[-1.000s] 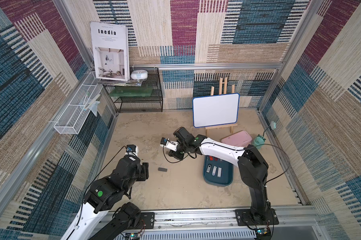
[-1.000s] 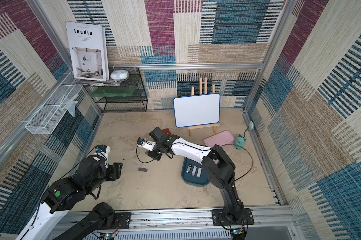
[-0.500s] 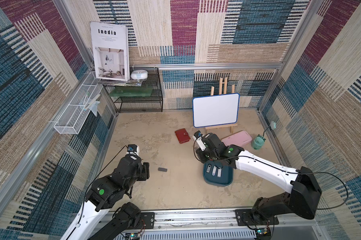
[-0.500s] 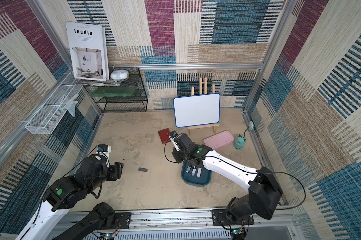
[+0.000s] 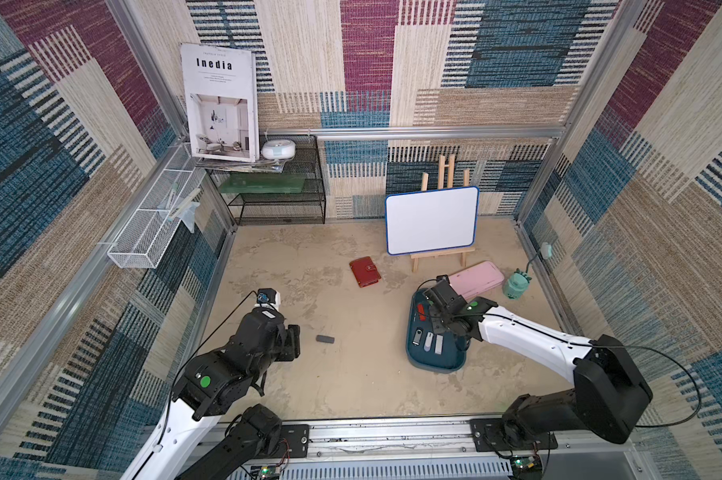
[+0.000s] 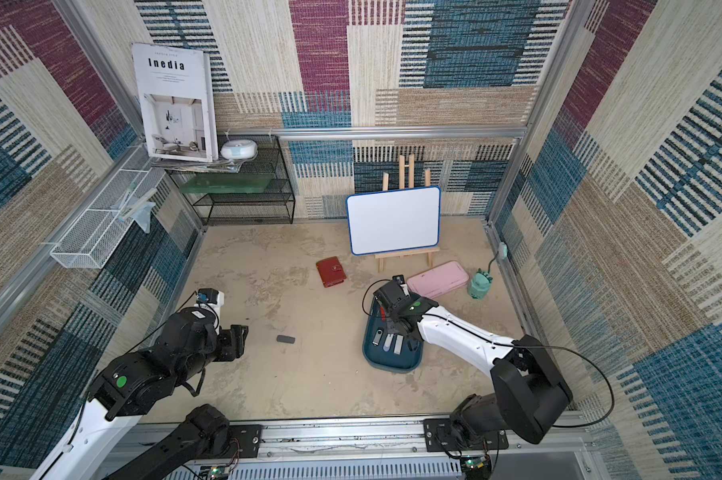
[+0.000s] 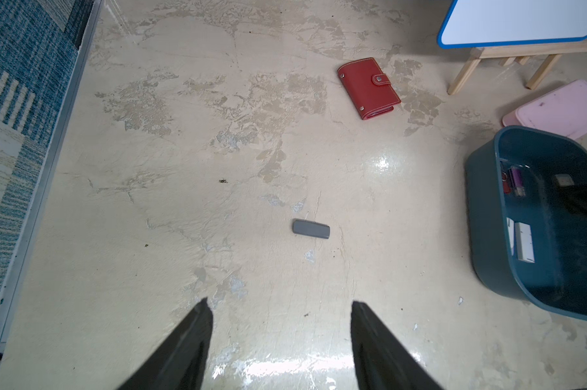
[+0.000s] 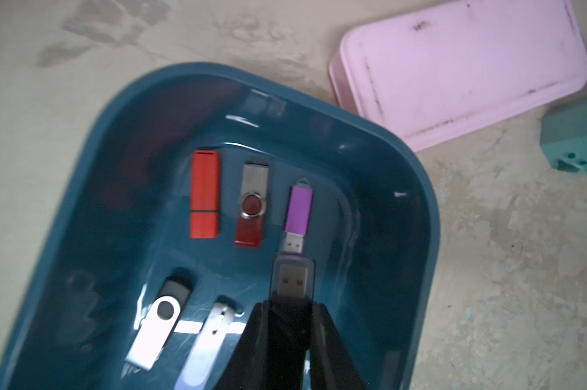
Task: Put the usb flash drive into the storage box
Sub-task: Place the USB flash in the storage box.
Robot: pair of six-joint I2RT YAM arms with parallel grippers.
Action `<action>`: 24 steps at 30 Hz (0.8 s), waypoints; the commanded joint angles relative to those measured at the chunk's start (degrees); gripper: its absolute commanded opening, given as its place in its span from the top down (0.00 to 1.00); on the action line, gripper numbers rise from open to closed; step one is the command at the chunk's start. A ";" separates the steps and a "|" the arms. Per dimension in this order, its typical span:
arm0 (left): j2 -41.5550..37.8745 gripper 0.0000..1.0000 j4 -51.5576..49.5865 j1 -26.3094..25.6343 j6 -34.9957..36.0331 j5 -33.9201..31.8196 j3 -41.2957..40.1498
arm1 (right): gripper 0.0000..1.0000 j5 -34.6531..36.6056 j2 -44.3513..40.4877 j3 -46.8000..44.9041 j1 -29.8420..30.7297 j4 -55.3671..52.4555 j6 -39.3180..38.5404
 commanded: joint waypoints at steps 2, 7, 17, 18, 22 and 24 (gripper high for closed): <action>-0.01 0.31 0.58 0.04 0.28 -0.10 0.09 | 0.88 4.07 3.24 0.53 -1.54 -1.15 2.55; 0.01 0.30 0.56 0.00 0.24 -0.02 0.08 | 0.88 3.76 6.73 0.39 -2.62 0.68 2.17; 0.22 0.30 0.56 0.04 0.18 -0.09 0.02 | 0.87 5.40 12.58 2.25 -3.62 0.11 3.01; 0.19 0.30 0.57 0.04 0.17 -0.10 0.00 | 0.87 5.42 12.87 2.19 -3.57 0.18 3.14; 0.34 0.30 0.63 0.04 0.12 -0.02 0.04 | 0.85 5.33 13.60 2.27 -3.69 0.68 3.25; 0.42 0.31 0.57 0.05 0.14 -0.03 0.00 | 0.80 5.15 13.87 2.36 -3.77 0.88 3.19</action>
